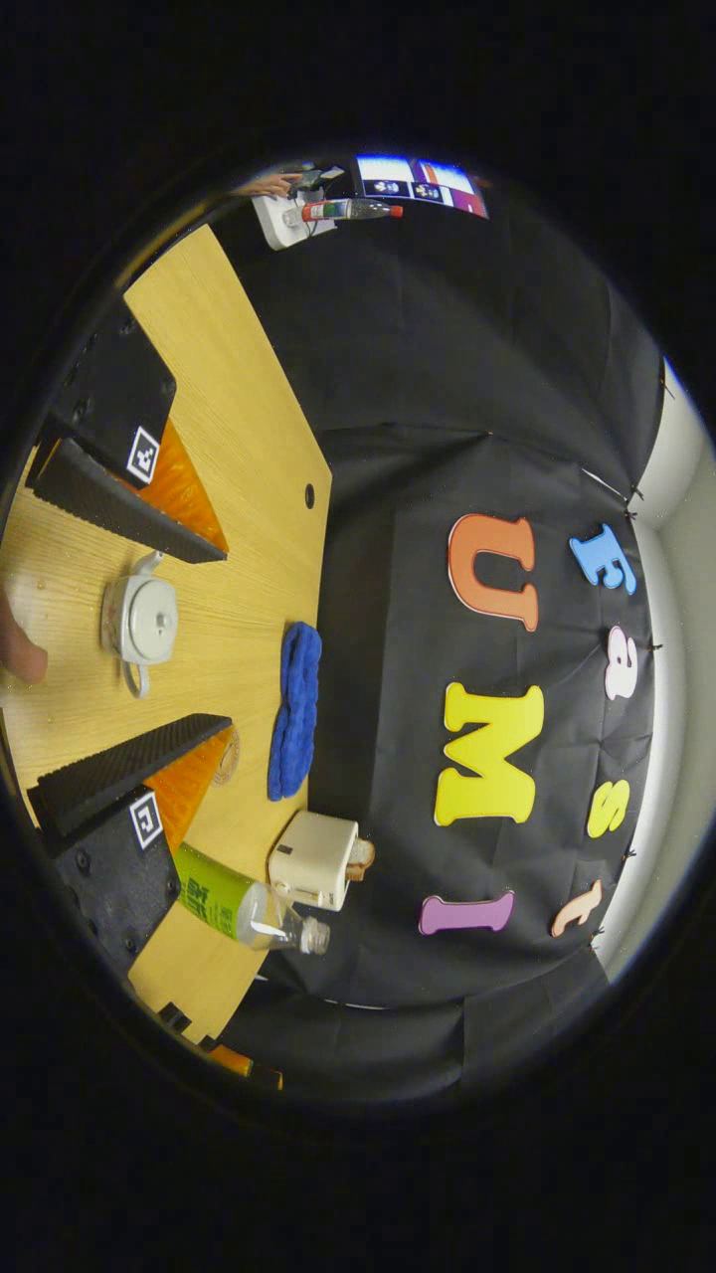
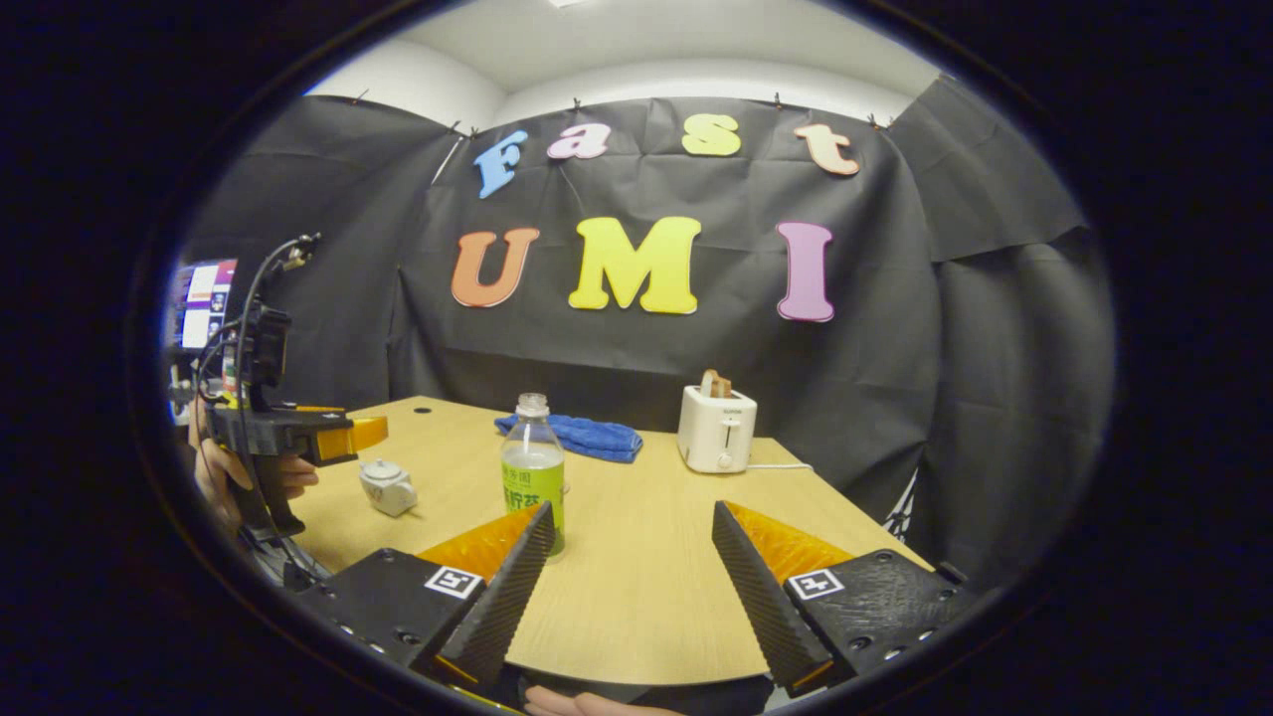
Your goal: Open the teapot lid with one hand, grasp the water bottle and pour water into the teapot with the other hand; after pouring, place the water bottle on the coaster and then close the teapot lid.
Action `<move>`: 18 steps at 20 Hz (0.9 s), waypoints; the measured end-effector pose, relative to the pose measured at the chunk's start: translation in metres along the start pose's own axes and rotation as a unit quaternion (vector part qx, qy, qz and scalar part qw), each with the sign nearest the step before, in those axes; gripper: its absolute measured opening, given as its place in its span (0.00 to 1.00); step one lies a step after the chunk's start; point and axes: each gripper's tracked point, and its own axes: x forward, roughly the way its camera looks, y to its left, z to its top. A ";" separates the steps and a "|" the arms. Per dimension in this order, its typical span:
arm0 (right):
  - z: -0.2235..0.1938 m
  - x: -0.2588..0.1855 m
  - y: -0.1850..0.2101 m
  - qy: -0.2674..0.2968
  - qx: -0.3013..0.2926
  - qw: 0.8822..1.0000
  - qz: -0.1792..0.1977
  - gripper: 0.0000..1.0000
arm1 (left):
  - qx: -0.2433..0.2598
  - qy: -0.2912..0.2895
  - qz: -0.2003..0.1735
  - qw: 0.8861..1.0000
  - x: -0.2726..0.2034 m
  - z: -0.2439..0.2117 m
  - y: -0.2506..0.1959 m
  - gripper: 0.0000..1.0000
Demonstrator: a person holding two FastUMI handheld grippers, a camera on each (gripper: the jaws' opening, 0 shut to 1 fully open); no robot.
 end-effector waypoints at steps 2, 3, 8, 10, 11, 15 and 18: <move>-0.010 0.005 0.004 0.013 0.000 1.000 0.005 0.96 | 0.011 0.001 -0.005 1.000 0.010 -0.012 0.000 0.90; -0.014 0.007 0.008 0.019 0.002 1.000 0.011 0.96 | 0.016 -0.001 -0.007 1.000 0.014 -0.015 0.000 0.89; -0.022 0.011 0.012 0.033 0.005 0.999 0.013 0.96 | 0.011 0.006 -0.029 0.999 0.026 -0.025 -0.004 0.71; -0.022 0.011 0.013 0.033 0.002 0.999 0.014 0.96 | 0.009 0.010 -0.028 1.000 0.032 -0.029 -0.001 0.60; -0.023 0.011 0.014 0.032 0.000 0.999 0.014 0.96 | 0.006 0.017 -0.031 0.999 0.033 -0.032 -0.002 0.59; -0.028 0.013 0.020 0.038 -0.004 0.999 0.018 0.95 | 0.021 0.015 -0.033 0.999 0.039 -0.036 0.002 0.43; -0.035 0.015 0.024 0.046 -0.004 0.999 0.022 0.96 | 0.030 0.006 -0.034 0.999 0.040 -0.035 0.007 0.23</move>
